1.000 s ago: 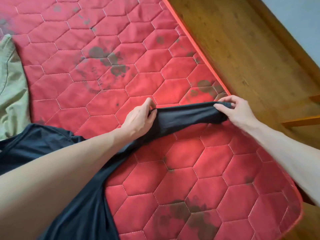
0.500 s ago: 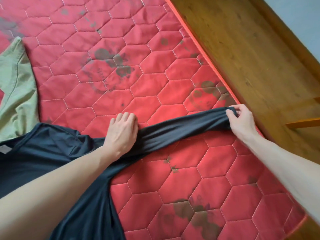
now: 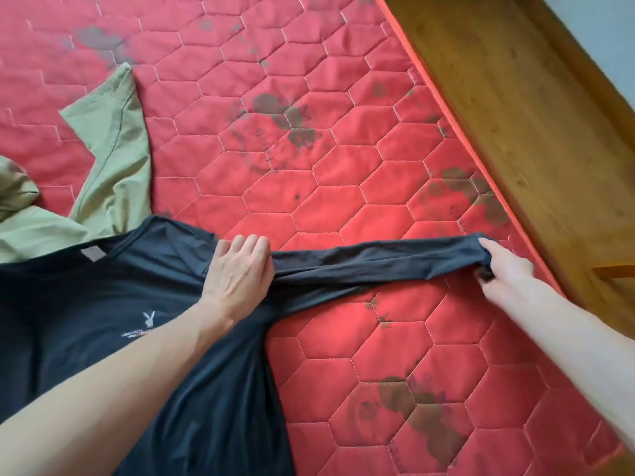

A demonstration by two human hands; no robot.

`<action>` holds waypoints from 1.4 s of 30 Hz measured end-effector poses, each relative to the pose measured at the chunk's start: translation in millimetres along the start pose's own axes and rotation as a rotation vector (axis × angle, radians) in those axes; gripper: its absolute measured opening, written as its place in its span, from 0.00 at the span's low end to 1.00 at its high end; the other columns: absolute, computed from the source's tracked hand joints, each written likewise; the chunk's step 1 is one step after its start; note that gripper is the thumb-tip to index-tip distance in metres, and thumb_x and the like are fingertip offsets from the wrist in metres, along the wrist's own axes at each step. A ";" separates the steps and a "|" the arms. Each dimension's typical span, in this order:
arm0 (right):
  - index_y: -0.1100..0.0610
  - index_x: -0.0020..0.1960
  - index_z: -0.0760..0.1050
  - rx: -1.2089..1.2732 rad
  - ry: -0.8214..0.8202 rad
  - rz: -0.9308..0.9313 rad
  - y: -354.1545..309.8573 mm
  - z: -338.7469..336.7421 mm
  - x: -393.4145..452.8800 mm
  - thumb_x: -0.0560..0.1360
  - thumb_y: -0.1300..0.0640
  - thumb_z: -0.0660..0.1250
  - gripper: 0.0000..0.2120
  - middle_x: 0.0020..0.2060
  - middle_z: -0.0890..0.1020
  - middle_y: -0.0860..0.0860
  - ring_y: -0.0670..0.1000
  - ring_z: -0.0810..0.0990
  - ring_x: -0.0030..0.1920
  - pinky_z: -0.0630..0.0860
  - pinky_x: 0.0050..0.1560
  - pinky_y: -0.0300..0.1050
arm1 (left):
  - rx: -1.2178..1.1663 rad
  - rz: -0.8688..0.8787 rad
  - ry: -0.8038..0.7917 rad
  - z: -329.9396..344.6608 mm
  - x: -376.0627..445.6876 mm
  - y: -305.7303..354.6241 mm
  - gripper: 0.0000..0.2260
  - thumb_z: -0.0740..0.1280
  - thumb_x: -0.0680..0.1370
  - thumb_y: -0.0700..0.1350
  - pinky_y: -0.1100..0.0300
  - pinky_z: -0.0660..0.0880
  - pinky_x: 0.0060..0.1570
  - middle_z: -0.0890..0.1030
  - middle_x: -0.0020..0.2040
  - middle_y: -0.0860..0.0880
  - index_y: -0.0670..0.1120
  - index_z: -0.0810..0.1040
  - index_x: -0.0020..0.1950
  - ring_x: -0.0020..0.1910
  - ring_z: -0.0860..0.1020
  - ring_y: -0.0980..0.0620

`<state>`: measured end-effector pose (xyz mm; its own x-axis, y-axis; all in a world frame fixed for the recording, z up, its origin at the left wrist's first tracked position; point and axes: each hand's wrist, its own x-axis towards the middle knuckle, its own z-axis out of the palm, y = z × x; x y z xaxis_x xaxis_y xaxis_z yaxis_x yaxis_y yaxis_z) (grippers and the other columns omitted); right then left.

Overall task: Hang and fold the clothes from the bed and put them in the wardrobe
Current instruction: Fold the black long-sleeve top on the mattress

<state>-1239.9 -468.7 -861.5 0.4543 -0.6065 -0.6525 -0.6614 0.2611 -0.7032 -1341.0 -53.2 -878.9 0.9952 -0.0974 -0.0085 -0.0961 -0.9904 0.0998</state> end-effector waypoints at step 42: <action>0.54 0.54 0.81 -1.318 -0.741 -0.739 161.3 291.2 -278.9 0.77 0.53 0.73 0.07 0.50 0.85 0.52 0.53 0.81 0.52 0.73 0.52 0.45 | -1.026 -1.136 0.157 -25.5 -281.3 -284.0 0.08 0.66 0.84 0.42 0.56 0.72 0.43 0.84 0.45 0.39 0.40 0.80 0.47 0.42 0.76 0.51</action>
<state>-1299.6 -38.8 -875.1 0.7832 0.2566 -0.5663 -0.0318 -0.8932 -0.4486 -1593.2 258.0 -879.4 0.5305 0.7141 -0.4569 0.6784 -0.0344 0.7339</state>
